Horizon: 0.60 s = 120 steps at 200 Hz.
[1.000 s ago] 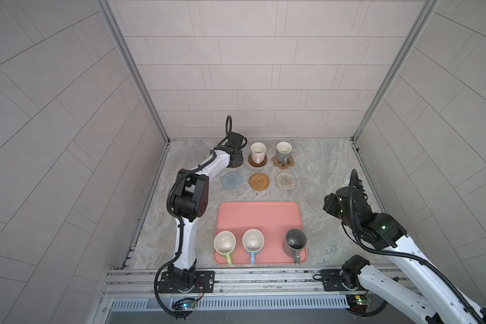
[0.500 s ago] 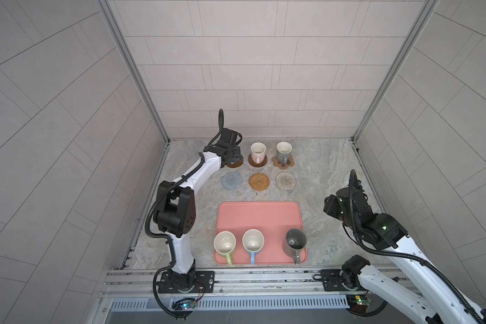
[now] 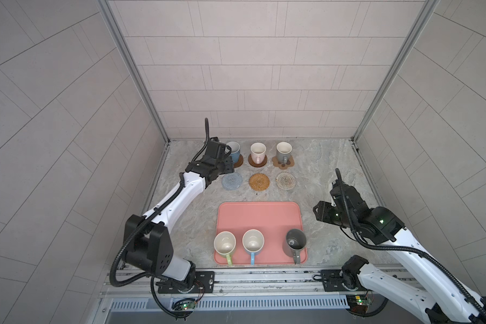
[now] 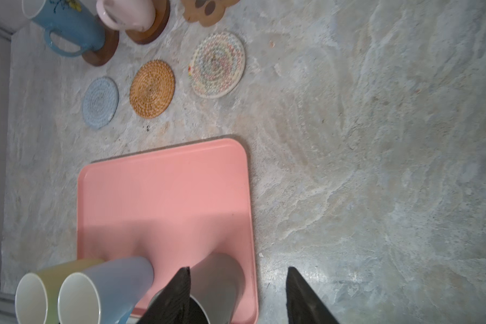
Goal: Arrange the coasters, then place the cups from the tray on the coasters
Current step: 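Grip the grey mug on the tray with right gripper while left arm withdraws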
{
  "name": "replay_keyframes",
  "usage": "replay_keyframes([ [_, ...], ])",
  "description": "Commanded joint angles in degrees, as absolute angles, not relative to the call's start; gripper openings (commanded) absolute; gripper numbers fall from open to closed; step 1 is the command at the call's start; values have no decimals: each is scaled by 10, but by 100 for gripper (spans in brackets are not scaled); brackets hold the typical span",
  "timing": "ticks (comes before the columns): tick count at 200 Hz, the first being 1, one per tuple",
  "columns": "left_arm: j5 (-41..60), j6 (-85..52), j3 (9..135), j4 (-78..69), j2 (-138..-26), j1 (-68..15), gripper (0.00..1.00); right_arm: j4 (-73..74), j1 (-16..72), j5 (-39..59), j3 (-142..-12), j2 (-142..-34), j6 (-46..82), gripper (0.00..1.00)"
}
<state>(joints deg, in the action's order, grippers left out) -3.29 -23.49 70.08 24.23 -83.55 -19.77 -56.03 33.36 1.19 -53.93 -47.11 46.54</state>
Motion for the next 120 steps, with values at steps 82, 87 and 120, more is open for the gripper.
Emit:
replay_keyframes([
  [82, -27, -279, 581, 233, -697, -195, 69, -660, 655, -56, -548, -517, 684, 56],
  [87, -27, -279, 577, 234, -694, -195, 69, -657, 667, -60, -545, -520, 695, 56],
  [120, -35, -272, 565, 235, -684, -193, 70, -649, 725, -78, -539, -541, 740, 56],
])
